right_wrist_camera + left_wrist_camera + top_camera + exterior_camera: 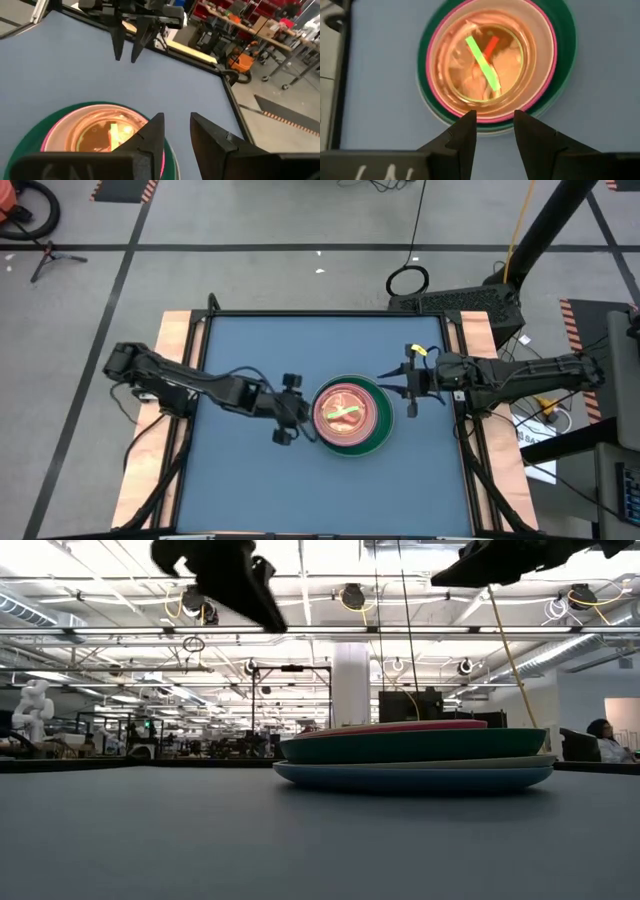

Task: Stack plastic plates
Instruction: Return to Home Position

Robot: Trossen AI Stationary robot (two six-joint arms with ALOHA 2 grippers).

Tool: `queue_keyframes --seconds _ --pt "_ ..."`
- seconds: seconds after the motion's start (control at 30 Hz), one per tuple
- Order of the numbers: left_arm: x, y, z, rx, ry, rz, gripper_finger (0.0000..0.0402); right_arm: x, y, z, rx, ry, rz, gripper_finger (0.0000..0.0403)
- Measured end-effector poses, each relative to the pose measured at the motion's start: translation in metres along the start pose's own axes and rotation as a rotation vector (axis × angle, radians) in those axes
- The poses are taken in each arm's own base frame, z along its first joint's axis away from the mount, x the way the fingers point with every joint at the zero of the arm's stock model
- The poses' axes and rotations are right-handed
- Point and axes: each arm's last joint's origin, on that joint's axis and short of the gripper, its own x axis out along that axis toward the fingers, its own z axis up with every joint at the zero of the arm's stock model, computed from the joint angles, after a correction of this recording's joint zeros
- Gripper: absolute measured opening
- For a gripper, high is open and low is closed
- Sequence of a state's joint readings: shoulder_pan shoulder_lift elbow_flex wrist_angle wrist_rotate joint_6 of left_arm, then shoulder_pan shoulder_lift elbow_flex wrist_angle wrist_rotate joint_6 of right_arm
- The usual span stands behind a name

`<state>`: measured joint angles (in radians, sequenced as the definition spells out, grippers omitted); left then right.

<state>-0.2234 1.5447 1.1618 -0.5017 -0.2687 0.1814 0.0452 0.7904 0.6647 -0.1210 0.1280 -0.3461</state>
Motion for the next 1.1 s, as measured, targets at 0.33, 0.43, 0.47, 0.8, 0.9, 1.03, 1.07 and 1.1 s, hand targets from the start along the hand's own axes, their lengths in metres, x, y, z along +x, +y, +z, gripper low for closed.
queue_keyframes --seconds 0.33,0.43,0.47,0.8,0.9,1.03,1.07,1.1 --pt "-0.037 0.004 -0.033 -0.052 -0.146 0.026 0.0138 -0.008 0.001 -0.006 -0.02 -0.072 -0.025 0.0089" --pt "-0.049 0.007 -0.049 -0.083 -0.159 0.039 0.0138 -0.011 0.002 -0.008 -0.022 -0.102 -0.036 0.0089" --pt "-0.054 0.008 -0.052 -0.099 -0.183 0.046 0.0138 -0.012 0.002 -0.01 -0.023 -0.105 -0.038 0.0089" --pt "-0.096 0.017 -0.099 -0.191 -0.324 0.092 0.0138 -0.02 0.001 -0.01 -0.018 -0.13 -0.046 0.0089" --pt "-0.108 0.018 -0.11 -0.225 -0.377 0.103 0.0138 -0.022 0.001 -0.009 -0.015 -0.138 -0.045 0.0089" --pt "-0.119 0.018 -0.125 -0.239 -0.43 0.112 0.0138 -0.023 0.002 -0.009 -0.018 -0.163 -0.001 0.0089" --pt "-0.121 0.017 -0.13 -0.241 -0.434 0.114 0.0138 -0.024 0.002 -0.008 -0.018 -0.168 0.0 0.0089" --pt "-0.123 0.017 -0.134 -0.244 -0.439 0.117 0.0138 -0.024 0.002 -0.008 -0.018 -0.17 0.002 0.0089"
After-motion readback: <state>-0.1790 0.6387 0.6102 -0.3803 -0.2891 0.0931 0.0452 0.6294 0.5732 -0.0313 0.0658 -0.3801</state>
